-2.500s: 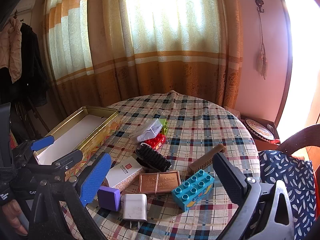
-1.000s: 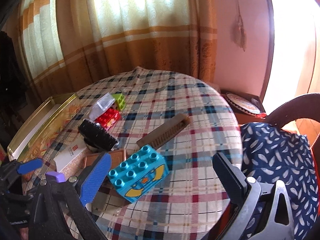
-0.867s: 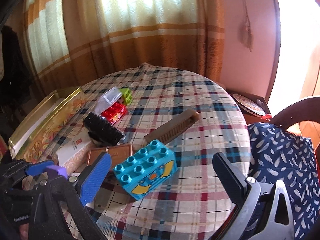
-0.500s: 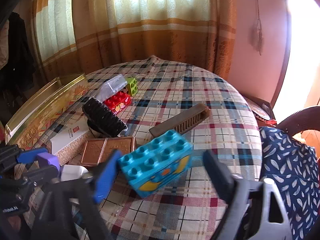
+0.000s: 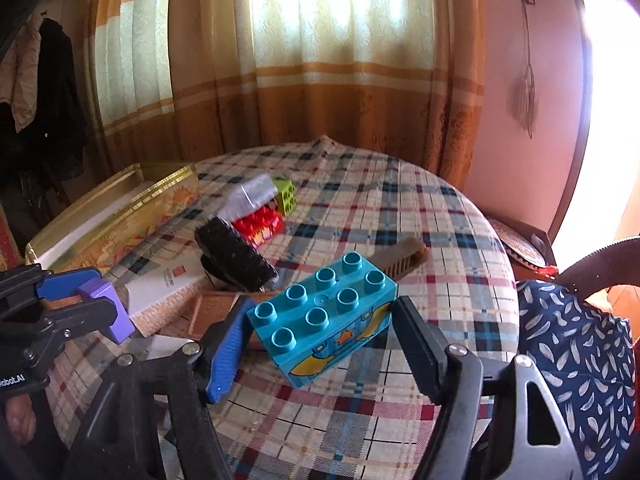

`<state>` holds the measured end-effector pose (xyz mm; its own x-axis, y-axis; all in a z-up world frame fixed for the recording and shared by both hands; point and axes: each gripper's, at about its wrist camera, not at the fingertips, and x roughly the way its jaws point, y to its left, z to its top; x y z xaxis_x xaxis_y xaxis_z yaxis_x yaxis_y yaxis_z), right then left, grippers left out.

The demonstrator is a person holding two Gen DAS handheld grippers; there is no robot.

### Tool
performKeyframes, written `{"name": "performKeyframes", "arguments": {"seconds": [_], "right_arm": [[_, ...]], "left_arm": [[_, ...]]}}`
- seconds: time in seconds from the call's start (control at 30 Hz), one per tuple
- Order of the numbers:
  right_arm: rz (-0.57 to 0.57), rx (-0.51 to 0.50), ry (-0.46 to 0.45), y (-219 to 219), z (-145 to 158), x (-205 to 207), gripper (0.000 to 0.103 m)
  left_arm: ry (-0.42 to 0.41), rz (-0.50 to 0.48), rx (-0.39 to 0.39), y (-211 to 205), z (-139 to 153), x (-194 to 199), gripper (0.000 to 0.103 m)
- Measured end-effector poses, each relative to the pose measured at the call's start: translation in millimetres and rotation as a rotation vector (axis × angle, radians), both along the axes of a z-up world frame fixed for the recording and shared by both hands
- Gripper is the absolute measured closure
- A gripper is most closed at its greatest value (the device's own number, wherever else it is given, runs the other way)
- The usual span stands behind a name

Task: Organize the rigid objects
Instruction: 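Carry purple cube in left tool while right tool carries blue brick to tray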

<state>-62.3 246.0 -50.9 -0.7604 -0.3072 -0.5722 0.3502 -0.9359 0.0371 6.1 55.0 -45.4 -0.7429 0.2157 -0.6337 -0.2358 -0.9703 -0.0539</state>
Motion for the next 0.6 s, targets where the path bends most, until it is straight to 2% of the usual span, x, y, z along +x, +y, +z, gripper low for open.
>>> {"name": "performKeyframes", "arguments": {"seconds": [0.53,0.6], "right_arm": [[0.068,-0.032,0.076,-19.0,25.8,20.7,0.031],[0.081,-0.037,0.084,-23.1,29.4,23.1,0.031]], "left_arm": [[0.123,0.061,-0.024,-12.5,23.3,8.1,0.06],[0.139,0.113,-0.029,-16.1,27.1,8.3,0.06]]}}
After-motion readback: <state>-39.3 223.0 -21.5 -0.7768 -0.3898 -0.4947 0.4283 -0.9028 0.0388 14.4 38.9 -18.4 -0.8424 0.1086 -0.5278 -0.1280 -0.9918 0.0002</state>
